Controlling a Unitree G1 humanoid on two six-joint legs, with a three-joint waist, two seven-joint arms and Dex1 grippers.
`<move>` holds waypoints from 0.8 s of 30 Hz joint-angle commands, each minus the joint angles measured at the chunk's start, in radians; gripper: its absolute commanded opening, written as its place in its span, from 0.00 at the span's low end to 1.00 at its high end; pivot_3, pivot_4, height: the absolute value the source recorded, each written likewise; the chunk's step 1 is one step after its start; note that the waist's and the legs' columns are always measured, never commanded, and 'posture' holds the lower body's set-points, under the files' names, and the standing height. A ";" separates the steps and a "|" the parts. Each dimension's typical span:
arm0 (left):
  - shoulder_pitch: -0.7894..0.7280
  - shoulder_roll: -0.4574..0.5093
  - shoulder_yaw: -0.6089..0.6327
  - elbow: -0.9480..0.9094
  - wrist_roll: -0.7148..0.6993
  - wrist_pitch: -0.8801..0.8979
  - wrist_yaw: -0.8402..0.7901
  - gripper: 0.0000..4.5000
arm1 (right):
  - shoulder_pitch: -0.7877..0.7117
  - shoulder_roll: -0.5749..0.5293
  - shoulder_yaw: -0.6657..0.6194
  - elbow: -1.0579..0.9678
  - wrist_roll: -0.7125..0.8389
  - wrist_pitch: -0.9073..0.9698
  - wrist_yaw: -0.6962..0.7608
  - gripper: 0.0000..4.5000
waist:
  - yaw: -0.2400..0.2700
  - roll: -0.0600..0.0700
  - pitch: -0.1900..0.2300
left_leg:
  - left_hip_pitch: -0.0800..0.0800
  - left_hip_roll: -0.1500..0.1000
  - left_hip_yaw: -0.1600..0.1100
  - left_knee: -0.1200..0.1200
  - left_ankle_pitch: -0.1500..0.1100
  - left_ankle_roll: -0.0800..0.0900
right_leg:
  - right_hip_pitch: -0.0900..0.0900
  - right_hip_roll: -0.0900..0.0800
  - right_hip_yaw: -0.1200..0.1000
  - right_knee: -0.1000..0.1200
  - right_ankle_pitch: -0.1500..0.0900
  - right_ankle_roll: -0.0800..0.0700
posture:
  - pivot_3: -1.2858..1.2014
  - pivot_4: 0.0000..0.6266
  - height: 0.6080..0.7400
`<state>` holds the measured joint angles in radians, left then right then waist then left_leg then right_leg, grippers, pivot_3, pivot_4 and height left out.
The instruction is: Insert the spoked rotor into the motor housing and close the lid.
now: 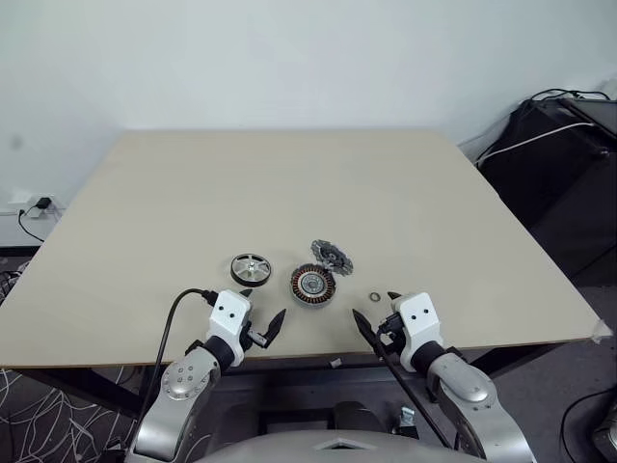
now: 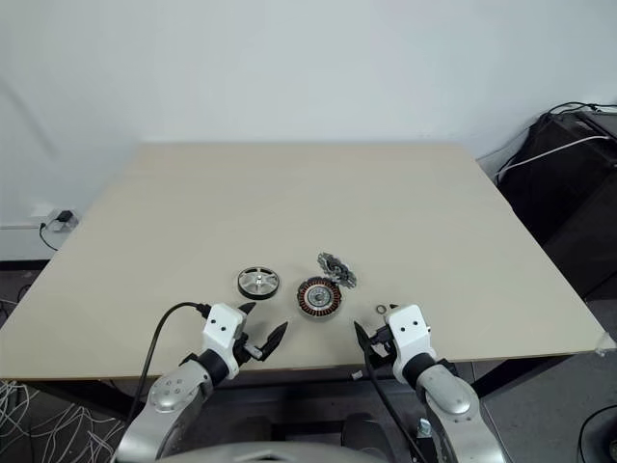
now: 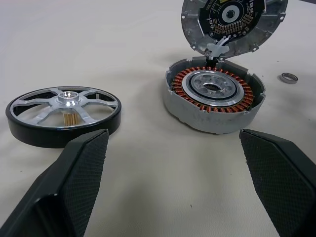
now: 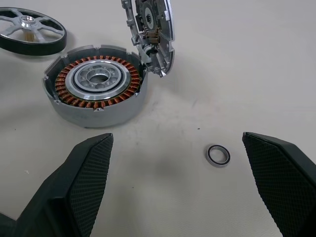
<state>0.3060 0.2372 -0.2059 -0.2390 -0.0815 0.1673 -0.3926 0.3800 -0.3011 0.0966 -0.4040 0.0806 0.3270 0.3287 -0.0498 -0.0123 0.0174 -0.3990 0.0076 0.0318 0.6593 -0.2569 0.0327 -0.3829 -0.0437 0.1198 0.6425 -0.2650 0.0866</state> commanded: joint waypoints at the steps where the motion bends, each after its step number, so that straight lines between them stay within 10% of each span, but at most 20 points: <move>1: -0.015 -0.003 0.001 -0.030 0.003 -0.020 0.005 1.00 | -0.007 0.002 -0.014 -0.009 0.005 -0.032 0.001 1.00 | 0.000 0.000 0.000 | 0.000 0.000 0.000 0.000 0.000 0.000 | 0.000 0.000 0.000 0.000 0.000 0.000 | 0.52 0.00 1.00; 24: -0.022 -0.016 -0.002 -0.021 0.006 -0.024 0.017 1.00 | -0.086 0.073 -0.065 0.158 -0.001 -0.018 -0.099 1.00 | -0.001 0.000 0.000 | 0.000 0.000 0.000 0.000 0.000 0.000 | 0.000 0.000 0.000 0.000 0.000 0.000 | 0.52 0.00 1.00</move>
<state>0.3010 0.2269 -0.2063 -0.2387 -0.0807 0.1655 -0.3797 0.3179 -0.2382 0.0556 -0.2548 0.0687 0.3127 0.2452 -0.0505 -0.0124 0.0174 -0.3988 0.0075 0.0317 0.6593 -0.2569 0.0326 -0.3828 -0.0438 0.1198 0.6426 -0.2649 0.0865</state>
